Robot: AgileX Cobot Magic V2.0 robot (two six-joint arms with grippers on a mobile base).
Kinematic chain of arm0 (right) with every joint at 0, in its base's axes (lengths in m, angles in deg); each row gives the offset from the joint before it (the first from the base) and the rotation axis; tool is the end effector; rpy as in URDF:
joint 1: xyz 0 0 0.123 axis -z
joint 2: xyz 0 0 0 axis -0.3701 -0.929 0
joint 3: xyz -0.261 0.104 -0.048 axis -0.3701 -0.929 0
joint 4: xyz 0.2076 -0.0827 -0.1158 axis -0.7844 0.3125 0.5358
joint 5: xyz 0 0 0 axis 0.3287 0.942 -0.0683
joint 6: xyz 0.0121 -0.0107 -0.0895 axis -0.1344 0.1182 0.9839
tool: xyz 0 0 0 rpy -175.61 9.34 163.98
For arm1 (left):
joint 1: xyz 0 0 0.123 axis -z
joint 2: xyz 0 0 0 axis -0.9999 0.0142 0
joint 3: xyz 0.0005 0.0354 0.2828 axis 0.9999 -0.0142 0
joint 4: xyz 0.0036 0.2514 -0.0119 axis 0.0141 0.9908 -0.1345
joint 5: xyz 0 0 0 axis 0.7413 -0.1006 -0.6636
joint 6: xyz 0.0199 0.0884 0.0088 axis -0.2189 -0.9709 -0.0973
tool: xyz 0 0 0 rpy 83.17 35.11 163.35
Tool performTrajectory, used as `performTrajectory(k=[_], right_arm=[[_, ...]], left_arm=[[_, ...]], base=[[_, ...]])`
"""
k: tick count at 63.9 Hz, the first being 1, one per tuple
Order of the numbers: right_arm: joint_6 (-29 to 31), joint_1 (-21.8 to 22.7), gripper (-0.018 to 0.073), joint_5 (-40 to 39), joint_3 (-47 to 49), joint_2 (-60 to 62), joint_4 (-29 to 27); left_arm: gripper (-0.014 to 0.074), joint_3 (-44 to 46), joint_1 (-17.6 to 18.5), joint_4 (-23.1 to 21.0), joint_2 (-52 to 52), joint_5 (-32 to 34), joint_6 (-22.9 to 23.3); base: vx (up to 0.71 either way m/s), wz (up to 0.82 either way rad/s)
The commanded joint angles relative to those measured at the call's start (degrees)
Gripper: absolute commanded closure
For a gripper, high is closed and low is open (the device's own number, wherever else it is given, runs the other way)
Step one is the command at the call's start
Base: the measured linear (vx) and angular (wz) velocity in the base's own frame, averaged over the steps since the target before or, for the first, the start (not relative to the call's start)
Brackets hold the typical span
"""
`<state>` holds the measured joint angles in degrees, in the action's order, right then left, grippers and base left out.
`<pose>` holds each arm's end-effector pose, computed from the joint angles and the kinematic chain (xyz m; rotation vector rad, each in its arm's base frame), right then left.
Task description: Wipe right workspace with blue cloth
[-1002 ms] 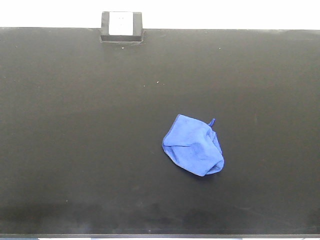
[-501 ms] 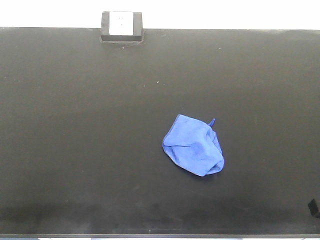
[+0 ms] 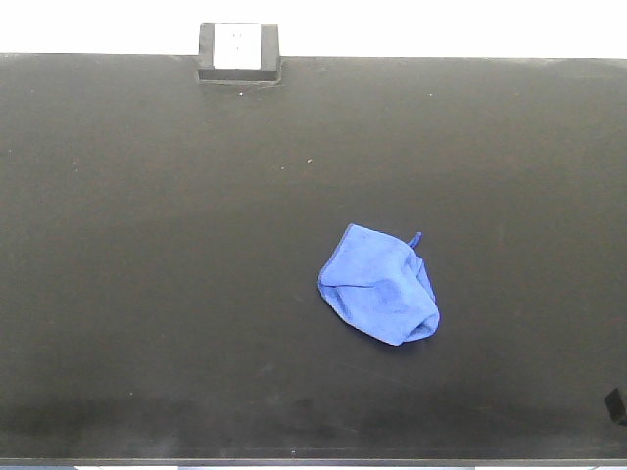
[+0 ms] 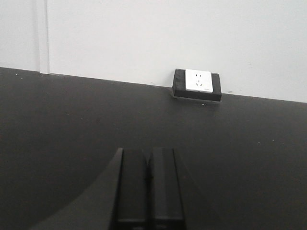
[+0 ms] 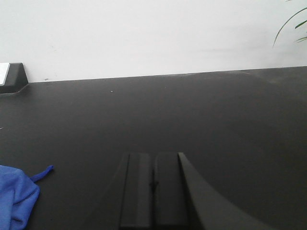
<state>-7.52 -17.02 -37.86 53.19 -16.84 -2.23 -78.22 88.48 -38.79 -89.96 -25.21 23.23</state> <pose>0.0560 -0.0053 0.1878 0.1128 1.6744 -0.0336 0.0567 0.0013 0.1927 -0.1168 1.6257 -0.0802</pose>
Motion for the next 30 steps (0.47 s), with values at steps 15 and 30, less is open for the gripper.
performTrajectory(k=[15, 30], right_arm=[[0.42, 0.26, 0.0567, -4.98, -1.15, 0.49, 0.28], [0.42, 0.26, 0.0567, -4.76, -1.15, 0.49, 0.28]], left_arm=[[0.0602, -1.76, 0.22, -0.36, -0.91, 4.56, 0.49], [0.0602, -1.76, 0.22, -0.36, -0.91, 4.56, 0.49]], base=[[0.00, 0.00], [0.00, 0.00]])
